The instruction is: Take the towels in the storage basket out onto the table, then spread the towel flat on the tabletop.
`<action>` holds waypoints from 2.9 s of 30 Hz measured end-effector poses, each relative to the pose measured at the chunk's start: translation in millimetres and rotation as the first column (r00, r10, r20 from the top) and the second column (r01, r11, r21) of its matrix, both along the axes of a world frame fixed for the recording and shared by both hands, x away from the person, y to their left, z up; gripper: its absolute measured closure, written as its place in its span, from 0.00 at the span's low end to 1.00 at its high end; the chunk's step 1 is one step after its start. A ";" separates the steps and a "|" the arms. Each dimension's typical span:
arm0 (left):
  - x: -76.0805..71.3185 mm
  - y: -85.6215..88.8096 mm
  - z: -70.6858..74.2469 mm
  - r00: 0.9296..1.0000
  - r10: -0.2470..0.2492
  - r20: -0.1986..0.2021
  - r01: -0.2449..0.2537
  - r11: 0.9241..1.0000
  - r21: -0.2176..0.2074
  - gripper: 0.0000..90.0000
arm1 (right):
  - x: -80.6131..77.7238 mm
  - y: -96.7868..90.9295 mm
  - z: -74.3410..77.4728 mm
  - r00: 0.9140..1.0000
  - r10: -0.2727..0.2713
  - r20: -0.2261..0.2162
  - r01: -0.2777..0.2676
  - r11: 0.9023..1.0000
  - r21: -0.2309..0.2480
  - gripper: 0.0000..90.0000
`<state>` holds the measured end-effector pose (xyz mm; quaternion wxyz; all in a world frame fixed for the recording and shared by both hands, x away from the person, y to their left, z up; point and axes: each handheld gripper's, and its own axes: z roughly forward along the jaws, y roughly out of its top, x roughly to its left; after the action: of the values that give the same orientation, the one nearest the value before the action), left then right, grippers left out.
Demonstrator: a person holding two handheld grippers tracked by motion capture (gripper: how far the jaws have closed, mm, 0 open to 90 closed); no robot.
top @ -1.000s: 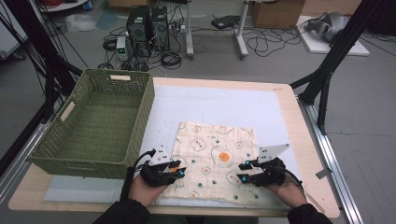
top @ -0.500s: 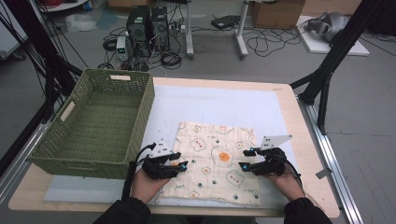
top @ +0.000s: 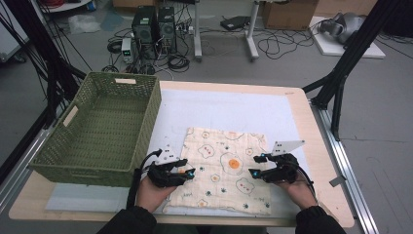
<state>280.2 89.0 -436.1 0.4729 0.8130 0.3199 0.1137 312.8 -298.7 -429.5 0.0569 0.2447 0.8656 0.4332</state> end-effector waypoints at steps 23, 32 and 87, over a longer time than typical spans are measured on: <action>18.5 -7.8 -5.1 0.999 0.024 -0.029 -0.023 0.999 0.046 0.61 | 6.4 1.2 -5.8 1.000 -0.006 -0.023 0.005 0.998 -0.059 0.58; 22.2 -10.2 -11.2 0.998 0.042 -0.043 -0.037 0.992 0.120 0.80 | 7.2 -0.5 -9.3 1.000 0.011 -0.003 -0.012 0.986 -0.167 0.97; 119.6 -17.3 4.2 0.920 0.388 -0.059 -0.387 0.921 0.037 0.97 | 106.0 -22.2 -6.5 0.956 -0.284 -0.073 0.274 0.954 -0.120 0.99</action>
<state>399.8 71.6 -431.9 0.4203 0.7428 0.4882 0.1824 418.8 -320.9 -436.0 0.0921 0.3803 0.8463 0.3616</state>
